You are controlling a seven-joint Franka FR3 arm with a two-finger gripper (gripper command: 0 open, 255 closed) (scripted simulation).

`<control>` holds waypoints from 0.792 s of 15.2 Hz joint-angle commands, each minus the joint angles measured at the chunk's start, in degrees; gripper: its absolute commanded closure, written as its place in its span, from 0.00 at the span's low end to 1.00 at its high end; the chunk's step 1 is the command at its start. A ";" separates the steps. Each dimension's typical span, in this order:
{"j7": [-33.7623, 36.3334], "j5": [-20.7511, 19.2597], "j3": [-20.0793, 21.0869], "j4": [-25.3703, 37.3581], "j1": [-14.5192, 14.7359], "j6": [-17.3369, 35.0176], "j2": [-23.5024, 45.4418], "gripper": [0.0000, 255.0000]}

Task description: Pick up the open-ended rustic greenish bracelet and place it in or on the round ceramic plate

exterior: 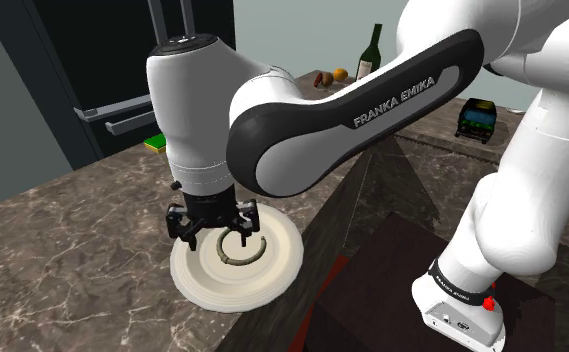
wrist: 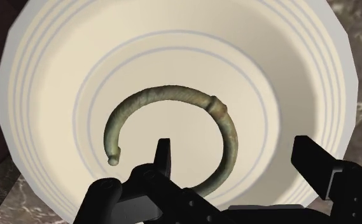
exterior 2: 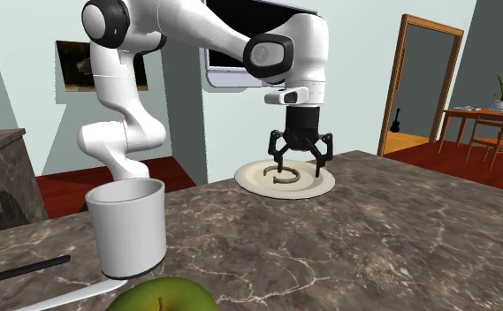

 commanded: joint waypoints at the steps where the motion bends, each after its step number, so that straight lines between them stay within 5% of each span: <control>1: 0.01 -0.01 0.00 0.01 0.00 0.00 0.02 0.00; 5: -1.03 1.49 0.20 5.50 -0.08 -6.89 -1.83 0.00; 12: -1.03 1.49 0.20 5.50 -0.08 -6.89 -1.83 0.00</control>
